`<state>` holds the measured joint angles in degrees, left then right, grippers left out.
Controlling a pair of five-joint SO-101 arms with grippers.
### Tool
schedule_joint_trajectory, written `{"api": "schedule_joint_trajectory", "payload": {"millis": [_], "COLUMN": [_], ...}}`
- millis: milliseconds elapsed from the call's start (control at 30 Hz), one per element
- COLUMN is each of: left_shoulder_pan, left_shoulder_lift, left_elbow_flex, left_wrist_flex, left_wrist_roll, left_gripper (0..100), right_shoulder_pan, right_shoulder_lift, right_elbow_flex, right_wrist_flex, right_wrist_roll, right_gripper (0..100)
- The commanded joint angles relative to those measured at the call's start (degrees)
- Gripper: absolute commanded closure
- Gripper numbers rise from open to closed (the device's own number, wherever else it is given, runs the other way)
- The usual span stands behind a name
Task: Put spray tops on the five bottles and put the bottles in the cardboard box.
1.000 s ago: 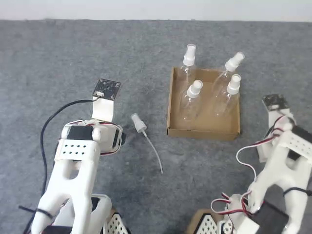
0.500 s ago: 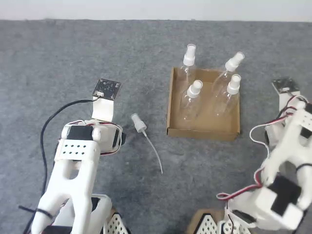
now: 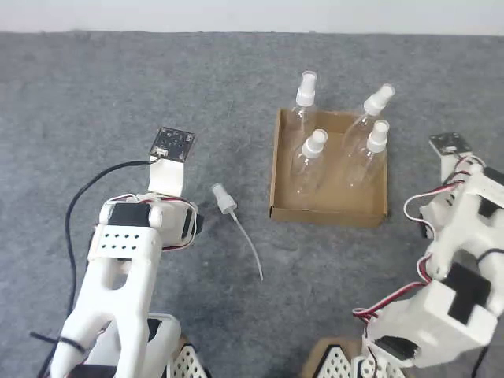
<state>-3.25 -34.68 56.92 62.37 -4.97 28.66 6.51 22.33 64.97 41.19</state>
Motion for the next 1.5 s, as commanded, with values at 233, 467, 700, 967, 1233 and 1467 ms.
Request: {"api": "schedule_joint_trajectory", "payload": {"millis": [233, 467, 700, 967, 1233, 1467], "left_shoulder_pan": [0.09, 0.00, -0.09, 0.18, 2.02, 7.30], "left_shoulder_lift": [-1.93, -1.93, -1.93, -2.37, -1.67, -1.05], "left_elbow_flex": [-0.13, -0.13, -0.13, -0.66, -7.08, -10.77], "left_wrist_flex": [-0.79, -0.79, -0.79, -0.97, -4.57, -5.98], "left_wrist_roll": [0.79, 0.79, 0.79, 0.88, 5.98, 14.42], "left_gripper": [80, 80, 80, 80, 81, 81], "right_shoulder_pan": [-1.63, -1.54, -1.36, 0.40, 0.40, 0.75], "right_shoulder_lift": [2.15, 1.98, 1.98, -4.00, -18.68, -29.85], "right_elbow_flex": [-3.52, -3.43, -3.34, -6.77, 2.55, 12.31], "right_wrist_flex": [-5.05, -4.97, -4.88, 4.26, 5.05, 5.05], "right_wrist_roll": [-5.45, -3.43, -3.16, 3.43, 3.69, 7.82], "right_gripper": [74.9, 75.0, 87.9, 99.4, 99.3, 99.3]}}
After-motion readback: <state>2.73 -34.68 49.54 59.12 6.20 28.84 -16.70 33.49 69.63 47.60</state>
